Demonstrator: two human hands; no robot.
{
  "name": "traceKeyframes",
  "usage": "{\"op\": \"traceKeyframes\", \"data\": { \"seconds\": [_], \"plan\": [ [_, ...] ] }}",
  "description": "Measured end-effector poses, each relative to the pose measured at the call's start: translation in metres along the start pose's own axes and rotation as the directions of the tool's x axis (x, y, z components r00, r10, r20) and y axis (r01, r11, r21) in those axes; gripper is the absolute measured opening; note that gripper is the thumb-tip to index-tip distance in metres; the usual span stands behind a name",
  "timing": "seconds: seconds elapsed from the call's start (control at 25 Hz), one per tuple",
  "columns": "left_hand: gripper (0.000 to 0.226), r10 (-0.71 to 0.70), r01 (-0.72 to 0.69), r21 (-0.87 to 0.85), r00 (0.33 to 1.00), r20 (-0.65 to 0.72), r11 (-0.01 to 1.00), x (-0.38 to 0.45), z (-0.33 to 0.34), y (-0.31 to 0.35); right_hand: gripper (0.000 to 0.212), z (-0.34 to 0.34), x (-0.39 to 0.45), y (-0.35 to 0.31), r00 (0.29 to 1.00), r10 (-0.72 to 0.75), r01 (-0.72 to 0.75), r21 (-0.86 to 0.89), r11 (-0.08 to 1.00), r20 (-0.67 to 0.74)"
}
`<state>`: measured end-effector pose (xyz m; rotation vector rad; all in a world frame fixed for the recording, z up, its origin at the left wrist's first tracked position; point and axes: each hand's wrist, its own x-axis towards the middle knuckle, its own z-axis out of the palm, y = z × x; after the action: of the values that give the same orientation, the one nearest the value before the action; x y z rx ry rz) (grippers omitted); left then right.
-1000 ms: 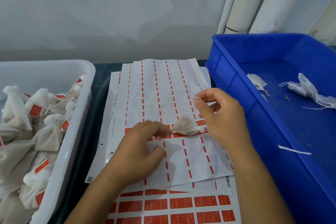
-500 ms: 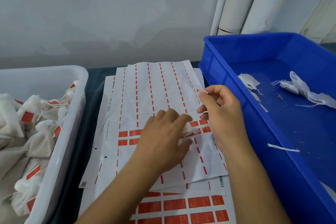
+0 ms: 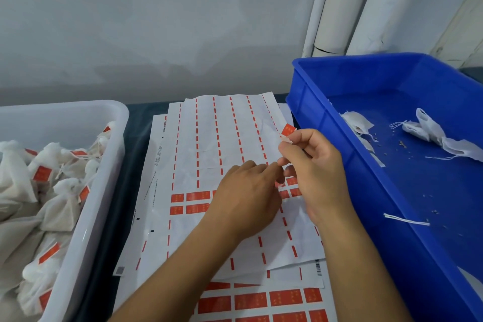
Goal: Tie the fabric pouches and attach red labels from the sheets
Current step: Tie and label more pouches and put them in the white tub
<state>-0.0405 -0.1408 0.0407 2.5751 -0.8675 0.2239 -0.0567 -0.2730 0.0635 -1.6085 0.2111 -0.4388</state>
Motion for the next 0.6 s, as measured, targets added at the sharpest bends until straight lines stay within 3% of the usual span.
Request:
{"op": "traceKeyframes", "data": {
  "seconds": [0.16,0.32,0.6],
  "plan": [
    [0.018,-0.196,0.183,-0.289,0.98,-0.016,0.94,-0.015,-0.018,-0.014,0.007,0.002,-0.002,-0.003,0.999,0.0,0.0,0.0,1.0,0.039],
    [0.02,-0.385,0.294,-0.656,0.923,0.005,0.695,-0.033,-0.028,-0.028,0.006,0.007,-0.006,-0.005,0.996,0.015,-0.015,0.001,1.0,0.083],
    [0.031,-0.471,0.304,-0.819,0.881,0.047,0.487,-0.059,-0.034,-0.044,0.009,0.016,-0.012,0.0,0.98,0.014,0.003,-0.081,0.997,0.2]
  ]
}}
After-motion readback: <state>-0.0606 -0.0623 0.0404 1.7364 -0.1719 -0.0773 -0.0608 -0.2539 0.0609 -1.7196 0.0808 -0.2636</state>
